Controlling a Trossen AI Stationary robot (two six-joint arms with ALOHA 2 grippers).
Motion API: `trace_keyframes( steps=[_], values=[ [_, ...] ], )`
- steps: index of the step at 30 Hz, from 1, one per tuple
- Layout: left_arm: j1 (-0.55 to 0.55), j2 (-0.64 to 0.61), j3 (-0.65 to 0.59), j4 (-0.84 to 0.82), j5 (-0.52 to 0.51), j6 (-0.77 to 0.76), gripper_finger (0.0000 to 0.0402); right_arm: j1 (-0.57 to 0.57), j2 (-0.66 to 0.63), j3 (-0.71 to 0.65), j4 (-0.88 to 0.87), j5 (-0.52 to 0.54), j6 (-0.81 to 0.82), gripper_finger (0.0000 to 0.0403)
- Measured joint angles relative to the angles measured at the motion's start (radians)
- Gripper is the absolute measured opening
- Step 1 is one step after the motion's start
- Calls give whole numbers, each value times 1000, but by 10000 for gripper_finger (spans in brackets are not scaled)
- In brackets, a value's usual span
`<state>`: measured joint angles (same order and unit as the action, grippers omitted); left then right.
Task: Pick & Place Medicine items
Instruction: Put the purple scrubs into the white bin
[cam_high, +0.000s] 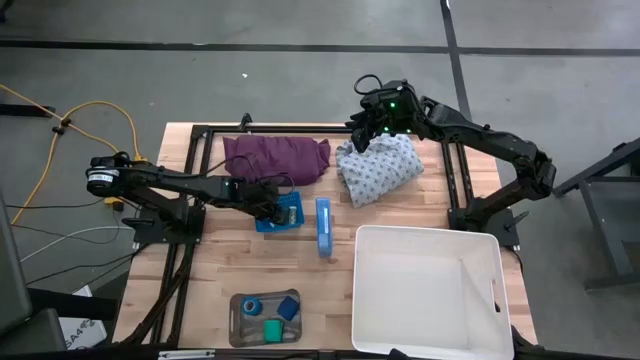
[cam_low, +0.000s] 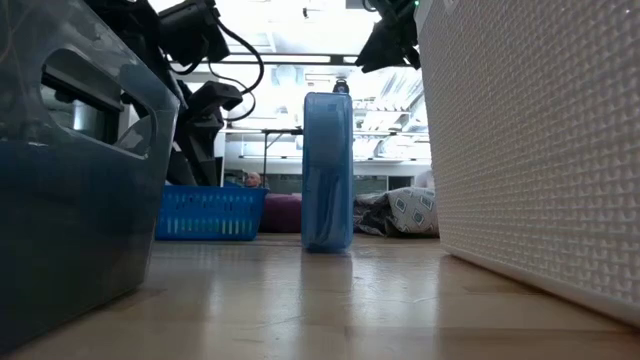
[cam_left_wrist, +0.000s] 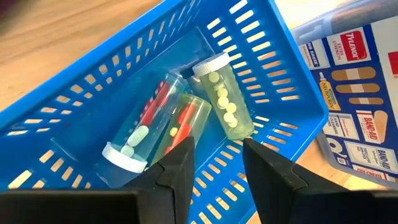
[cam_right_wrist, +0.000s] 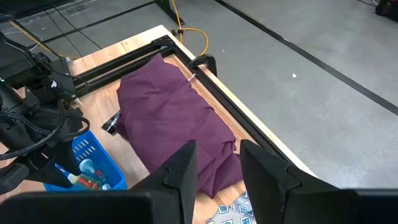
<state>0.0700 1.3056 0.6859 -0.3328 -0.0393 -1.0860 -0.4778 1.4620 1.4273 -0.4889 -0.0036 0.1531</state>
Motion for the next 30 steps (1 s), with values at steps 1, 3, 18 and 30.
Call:
trace_keyframes(
  steps=[1,3,18,30],
  values=[
    [0,0,0,0,0,6,130,0,0,0,0,0,0,110],
    [0,-3,0,2,0,26,130,0,0,0,0,0,0,110],
    [0,-142,-1,5,-38,168,130,0,0,0,0,0,0,110],
    [8,-289,-1,-166,-115,199,130,0,0,0,0,0,0,110]
  ],
)
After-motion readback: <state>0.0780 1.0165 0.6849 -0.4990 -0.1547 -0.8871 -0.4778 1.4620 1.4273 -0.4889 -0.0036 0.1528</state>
